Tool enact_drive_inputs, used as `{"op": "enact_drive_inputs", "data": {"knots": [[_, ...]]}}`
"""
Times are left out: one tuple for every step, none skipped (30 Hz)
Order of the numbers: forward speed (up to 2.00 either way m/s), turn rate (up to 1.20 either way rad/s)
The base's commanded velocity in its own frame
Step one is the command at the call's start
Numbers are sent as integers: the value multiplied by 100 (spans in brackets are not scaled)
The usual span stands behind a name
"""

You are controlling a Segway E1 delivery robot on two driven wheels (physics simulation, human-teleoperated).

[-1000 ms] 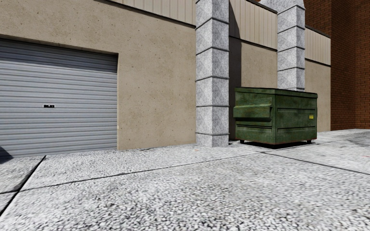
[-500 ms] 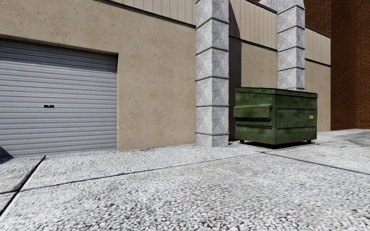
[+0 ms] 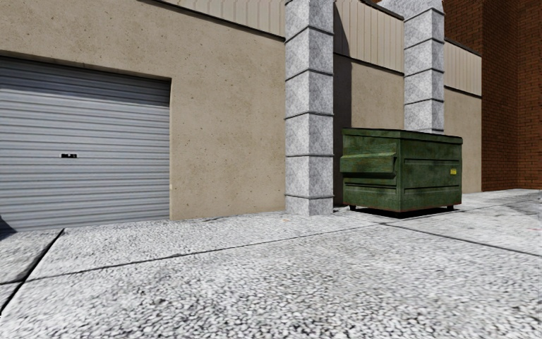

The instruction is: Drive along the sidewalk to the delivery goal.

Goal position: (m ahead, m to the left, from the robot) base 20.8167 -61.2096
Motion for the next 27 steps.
{"op": "enact_drive_inputs", "data": {"knots": [[0, -69], [0, -70], [0, -70], [0, -70], [0, -70], [0, -70], [0, -70], [0, -70], [0, -70], [0, -70], [0, -70], [0, -70], [0, -70], [0, -70], [0, -70], [0, -70], [0, -70], [0, -70], [0, -70], [0, -70], [0, -70], [0, -70], [0, -70], [0, -70], [0, -70], [0, -70], [0, -70]]}}
